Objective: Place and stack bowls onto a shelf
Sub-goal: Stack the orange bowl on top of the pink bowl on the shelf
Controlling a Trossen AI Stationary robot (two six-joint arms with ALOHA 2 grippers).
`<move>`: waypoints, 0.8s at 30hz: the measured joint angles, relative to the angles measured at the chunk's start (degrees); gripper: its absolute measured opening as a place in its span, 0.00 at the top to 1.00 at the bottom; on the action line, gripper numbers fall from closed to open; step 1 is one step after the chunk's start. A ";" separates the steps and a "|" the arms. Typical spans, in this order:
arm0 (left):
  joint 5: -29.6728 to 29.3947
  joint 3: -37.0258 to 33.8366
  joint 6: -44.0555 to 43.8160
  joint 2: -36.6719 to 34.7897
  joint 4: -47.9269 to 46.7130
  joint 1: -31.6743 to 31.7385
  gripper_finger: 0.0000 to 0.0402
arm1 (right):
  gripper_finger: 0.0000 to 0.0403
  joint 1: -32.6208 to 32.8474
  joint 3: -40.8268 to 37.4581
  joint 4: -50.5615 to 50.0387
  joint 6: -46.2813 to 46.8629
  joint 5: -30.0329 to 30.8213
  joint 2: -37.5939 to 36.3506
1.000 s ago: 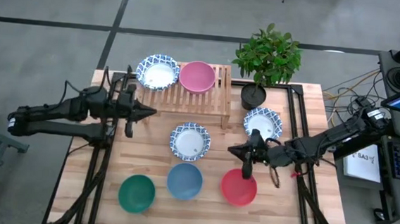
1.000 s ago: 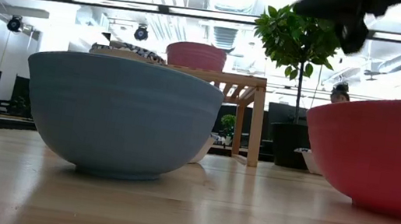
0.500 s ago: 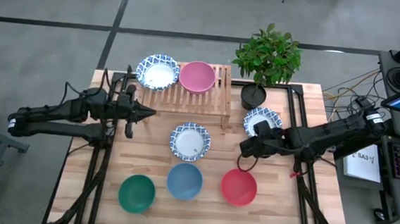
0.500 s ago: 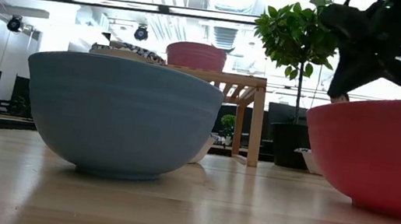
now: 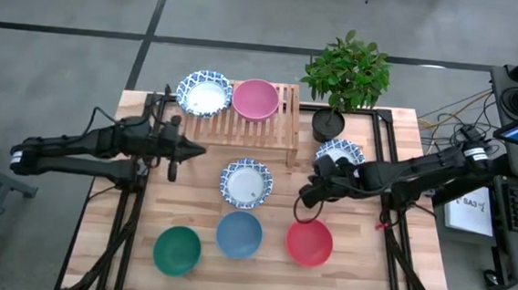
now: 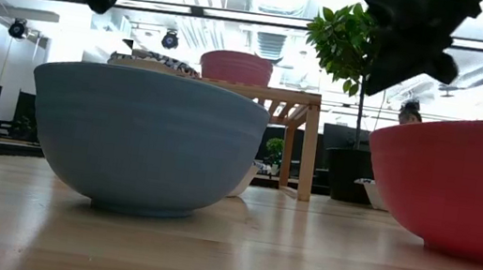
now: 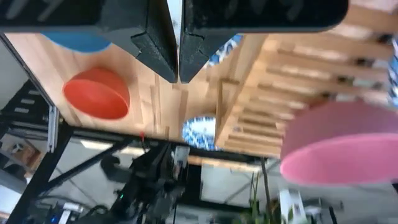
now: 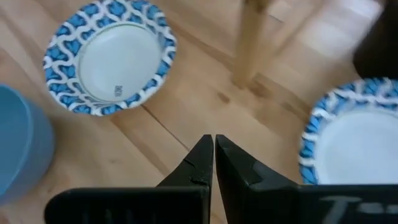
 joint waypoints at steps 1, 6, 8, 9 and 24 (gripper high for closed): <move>0.00 0.00 -0.44 0.42 -0.27 0.02 1.00 | 0.98 0.00 0.25 1.03 -1.04 -0.04 0.89; 0.02 0.00 -0.93 1.96 -1.42 0.02 1.00 | 0.98 0.00 2.94 3.01 -1.51 -0.11 5.70; 0.02 0.00 -0.93 2.35 -1.41 0.02 1.00 | 0.97 0.00 4.53 3.00 -0.75 -0.17 7.50; 0.02 0.00 -0.88 2.48 -1.43 0.02 1.00 | 0.97 0.00 5.46 2.96 -0.60 -0.19 8.34; -0.07 0.00 0.34 5.06 -0.84 0.02 1.00 | 0.77 -0.25 14.94 3.13 -0.01 1.18 19.89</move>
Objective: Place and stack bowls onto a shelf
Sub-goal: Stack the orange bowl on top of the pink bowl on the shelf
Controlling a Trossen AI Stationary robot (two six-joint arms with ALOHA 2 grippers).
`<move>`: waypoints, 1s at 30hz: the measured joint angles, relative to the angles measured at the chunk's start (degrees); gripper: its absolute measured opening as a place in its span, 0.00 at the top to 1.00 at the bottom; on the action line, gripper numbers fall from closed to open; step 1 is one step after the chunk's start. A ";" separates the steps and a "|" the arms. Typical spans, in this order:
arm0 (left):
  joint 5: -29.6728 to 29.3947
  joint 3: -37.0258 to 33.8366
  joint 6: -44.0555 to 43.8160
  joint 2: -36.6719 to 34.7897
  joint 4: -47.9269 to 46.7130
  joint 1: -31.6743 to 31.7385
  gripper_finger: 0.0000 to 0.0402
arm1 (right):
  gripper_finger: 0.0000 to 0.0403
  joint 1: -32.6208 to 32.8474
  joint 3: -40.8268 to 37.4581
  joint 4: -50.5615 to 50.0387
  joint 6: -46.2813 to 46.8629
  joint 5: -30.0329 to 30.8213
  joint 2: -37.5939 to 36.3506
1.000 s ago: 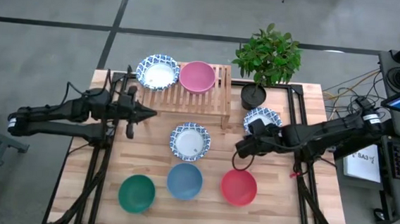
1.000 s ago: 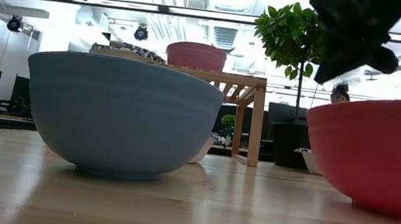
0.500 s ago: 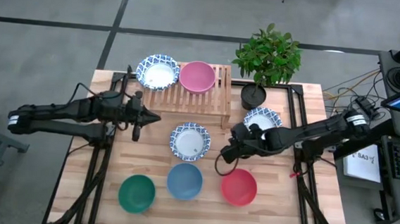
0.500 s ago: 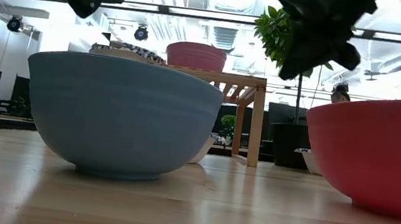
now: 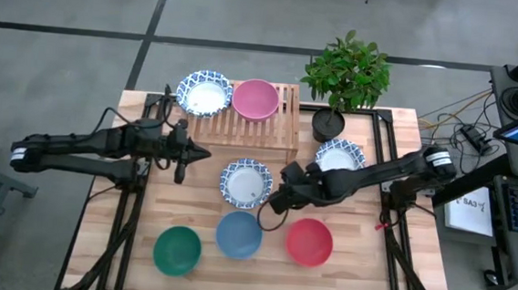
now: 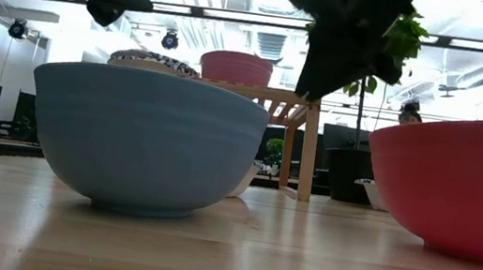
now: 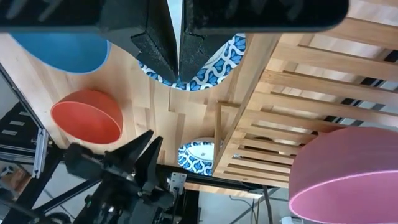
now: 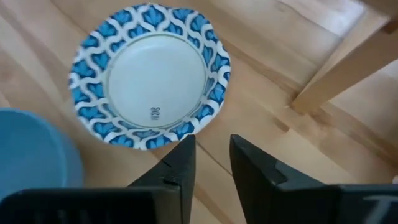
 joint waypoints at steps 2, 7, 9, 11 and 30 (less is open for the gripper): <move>0.00 0.00 -0.17 0.40 0.35 0.00 1.00 | 0.75 -0.12 0.39 -0.04 0.78 0.99 1.70; -0.01 0.00 -2.05 0.81 1.95 0.00 1.00 | 0.70 -0.30 0.53 1.80 1.04 1.25 5.07; -0.02 0.00 -3.07 1.04 3.89 -0.05 1.00 | 0.69 -0.30 0.53 2.15 0.35 1.27 6.13; 0.02 -0.28 -4.24 1.37 6.48 -0.20 1.00 | 0.68 -0.30 0.51 3.27 -0.59 1.27 7.07; -0.73 -4.07 -13.09 3.91 19.60 -9.53 1.00 | 0.67 -0.41 0.33 10.88 -13.10 2.84 8.21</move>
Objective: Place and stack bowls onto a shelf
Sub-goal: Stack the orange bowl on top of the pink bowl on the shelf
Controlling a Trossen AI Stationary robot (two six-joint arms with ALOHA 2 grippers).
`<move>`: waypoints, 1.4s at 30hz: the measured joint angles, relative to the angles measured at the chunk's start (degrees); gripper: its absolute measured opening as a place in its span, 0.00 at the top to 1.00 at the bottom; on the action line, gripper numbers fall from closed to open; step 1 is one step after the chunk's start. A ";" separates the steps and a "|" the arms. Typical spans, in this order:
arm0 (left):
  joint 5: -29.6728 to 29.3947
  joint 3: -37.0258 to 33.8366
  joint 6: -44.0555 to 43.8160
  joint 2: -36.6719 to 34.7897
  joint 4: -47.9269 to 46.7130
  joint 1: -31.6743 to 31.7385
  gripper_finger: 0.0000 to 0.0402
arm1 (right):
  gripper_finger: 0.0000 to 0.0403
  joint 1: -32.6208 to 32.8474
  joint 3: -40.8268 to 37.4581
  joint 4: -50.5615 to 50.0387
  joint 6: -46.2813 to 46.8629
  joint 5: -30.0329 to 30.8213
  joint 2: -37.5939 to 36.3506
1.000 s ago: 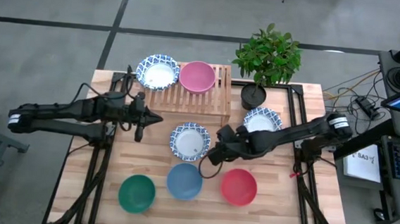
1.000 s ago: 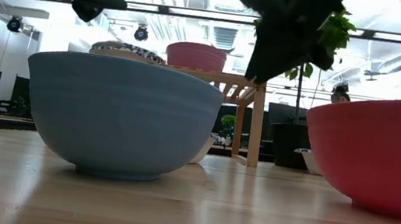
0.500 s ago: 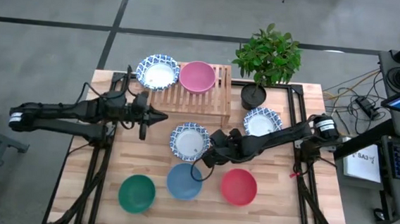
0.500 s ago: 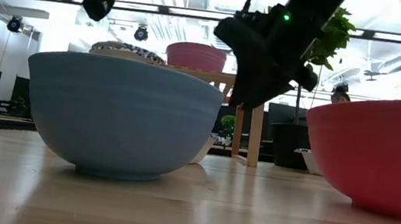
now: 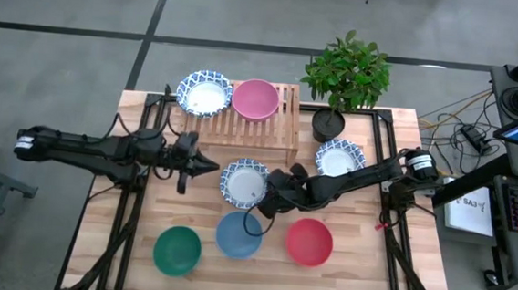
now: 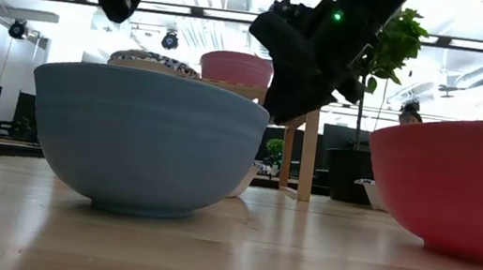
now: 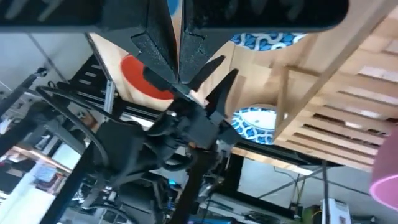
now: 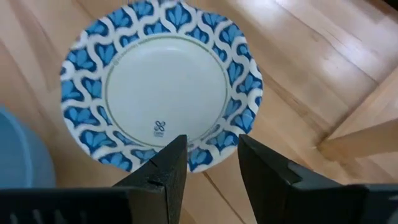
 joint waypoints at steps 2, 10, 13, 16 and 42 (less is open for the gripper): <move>-1.08 0.00 0.00 -0.03 0.51 -1.43 1.00 | 0.67 -0.08 -0.04 1.91 -1.06 0.10 0.00; -5.08 -0.33 -0.34 1.21 3.54 -6.52 1.00 | 0.67 -0.11 -0.11 8.26 -2.20 0.99 0.00; -5.10 -0.33 0.28 1.98 3.81 -7.18 1.00 | 0.68 -0.11 -0.13 8.27 -2.12 1.01 0.00; -5.26 -0.33 0.34 2.56 3.78 -7.21 1.00 | 0.67 -0.11 -0.13 8.31 -2.11 1.01 0.00; -7.89 -0.34 -1.95 4.98 2.52 -7.66 1.00 | 0.70 -1.33 -0.35 8.29 -5.82 2.67 0.02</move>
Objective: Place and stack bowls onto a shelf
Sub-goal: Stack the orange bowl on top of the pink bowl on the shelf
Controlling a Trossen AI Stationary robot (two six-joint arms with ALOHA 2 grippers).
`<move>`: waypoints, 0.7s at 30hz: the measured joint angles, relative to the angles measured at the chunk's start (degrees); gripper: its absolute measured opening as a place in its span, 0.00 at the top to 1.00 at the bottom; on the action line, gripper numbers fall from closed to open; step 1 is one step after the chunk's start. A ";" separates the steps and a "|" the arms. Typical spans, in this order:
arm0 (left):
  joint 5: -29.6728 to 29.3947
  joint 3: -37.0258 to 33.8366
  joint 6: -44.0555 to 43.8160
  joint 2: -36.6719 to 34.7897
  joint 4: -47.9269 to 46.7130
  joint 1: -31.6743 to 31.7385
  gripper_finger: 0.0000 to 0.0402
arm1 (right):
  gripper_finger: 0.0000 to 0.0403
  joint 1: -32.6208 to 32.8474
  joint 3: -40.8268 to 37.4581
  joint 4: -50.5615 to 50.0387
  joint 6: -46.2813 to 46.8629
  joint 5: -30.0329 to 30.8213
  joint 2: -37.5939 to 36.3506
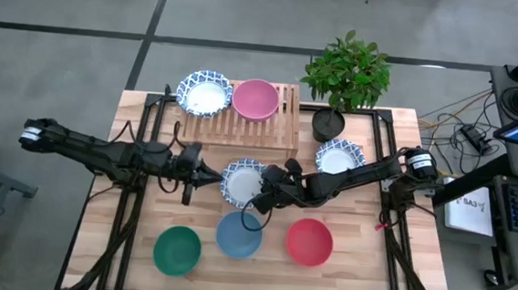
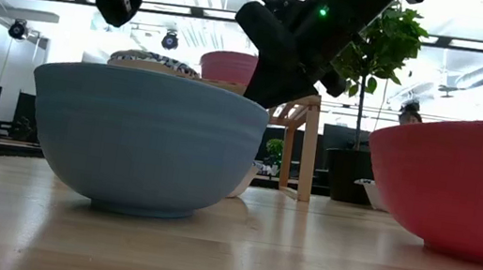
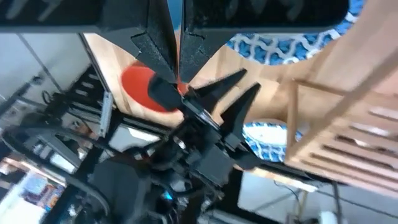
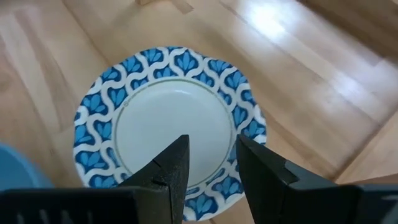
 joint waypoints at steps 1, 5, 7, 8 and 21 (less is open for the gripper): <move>-0.31 0.01 0.32 0.00 0.45 -0.01 1.00 | 0.70 0.00 0.00 0.02 -0.16 0.58 0.00; 0.92 0.05 -0.53 -0.17 0.06 -0.01 1.00 | 0.69 -0.26 0.00 -0.03 -0.87 -0.91 -0.07; 3.70 0.51 -1.19 -0.31 -1.76 -0.01 1.00 | 0.69 -0.26 0.00 -0.04 -1.90 -2.95 -0.27; 4.59 0.71 -1.32 -0.33 -2.25 -0.01 1.00 | 0.69 -0.26 0.00 -0.02 -2.22 -3.51 -0.37; 3.90 0.73 -0.38 -0.55 -4.97 -0.01 1.00 | 0.70 -0.26 1.15 -0.12 -1.56 -6.74 -0.50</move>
